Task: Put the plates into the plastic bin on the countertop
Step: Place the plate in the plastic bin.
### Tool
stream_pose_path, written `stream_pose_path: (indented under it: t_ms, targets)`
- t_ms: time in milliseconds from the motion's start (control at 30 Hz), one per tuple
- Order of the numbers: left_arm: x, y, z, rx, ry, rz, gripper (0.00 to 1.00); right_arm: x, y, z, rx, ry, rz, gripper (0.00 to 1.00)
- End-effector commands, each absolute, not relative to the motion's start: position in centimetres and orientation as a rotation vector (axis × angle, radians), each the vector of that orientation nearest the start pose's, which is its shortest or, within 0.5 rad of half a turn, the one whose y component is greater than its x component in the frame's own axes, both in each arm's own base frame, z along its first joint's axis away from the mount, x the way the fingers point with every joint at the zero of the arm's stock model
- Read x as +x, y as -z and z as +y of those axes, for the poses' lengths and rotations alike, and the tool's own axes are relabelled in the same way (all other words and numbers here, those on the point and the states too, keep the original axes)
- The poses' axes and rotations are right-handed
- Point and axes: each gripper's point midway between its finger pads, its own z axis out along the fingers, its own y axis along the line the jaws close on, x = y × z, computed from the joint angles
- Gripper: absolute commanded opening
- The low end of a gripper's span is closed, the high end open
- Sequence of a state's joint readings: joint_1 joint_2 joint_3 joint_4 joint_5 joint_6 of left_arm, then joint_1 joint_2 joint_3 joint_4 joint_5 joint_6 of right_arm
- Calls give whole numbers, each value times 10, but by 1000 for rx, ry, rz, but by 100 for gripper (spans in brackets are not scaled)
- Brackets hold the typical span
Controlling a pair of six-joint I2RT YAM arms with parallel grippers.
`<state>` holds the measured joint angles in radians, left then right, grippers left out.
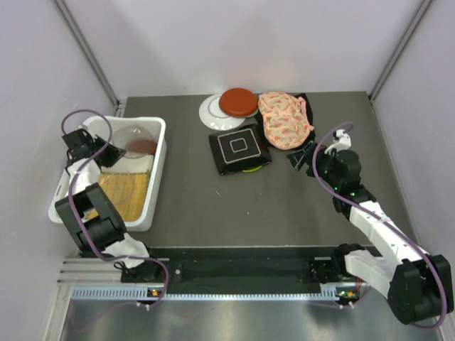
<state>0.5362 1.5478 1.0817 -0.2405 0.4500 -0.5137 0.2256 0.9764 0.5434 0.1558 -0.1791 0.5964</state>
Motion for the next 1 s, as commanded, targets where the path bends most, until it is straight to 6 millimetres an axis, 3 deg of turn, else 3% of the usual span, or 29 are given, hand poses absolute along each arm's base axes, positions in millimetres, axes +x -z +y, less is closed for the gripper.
stream_pose_path:
  t_ms: [0,100,200,267,333,667,733,833,967]
  targets:
    - [399,-150,138,-884,412,2049,0,327,-204,130,203,-744,1822,93]
    - [401,-142,137,-890,416,2069,0,327,-205,130,197,-750,1819,93]
    - [402,-133,136,-901,424,2099,6,327,-205,132,193,-761,1819,93]
    - [401,-128,135,-912,427,2117,19,327,-205,133,191,-768,1822,93]
    - [401,-127,136,-915,417,2119,23,327,-205,133,194,-770,1822,93]
    - [398,-128,142,-930,372,2124,65,326,-205,135,190,-780,1824,93]
    - [398,-130,144,-935,357,2121,78,326,-203,135,191,-780,1830,93]
    - [394,-130,148,-958,316,2121,89,327,-202,135,192,-780,1833,93]
    - [391,-137,152,-965,274,2100,95,328,-201,136,193,-781,1838,93]
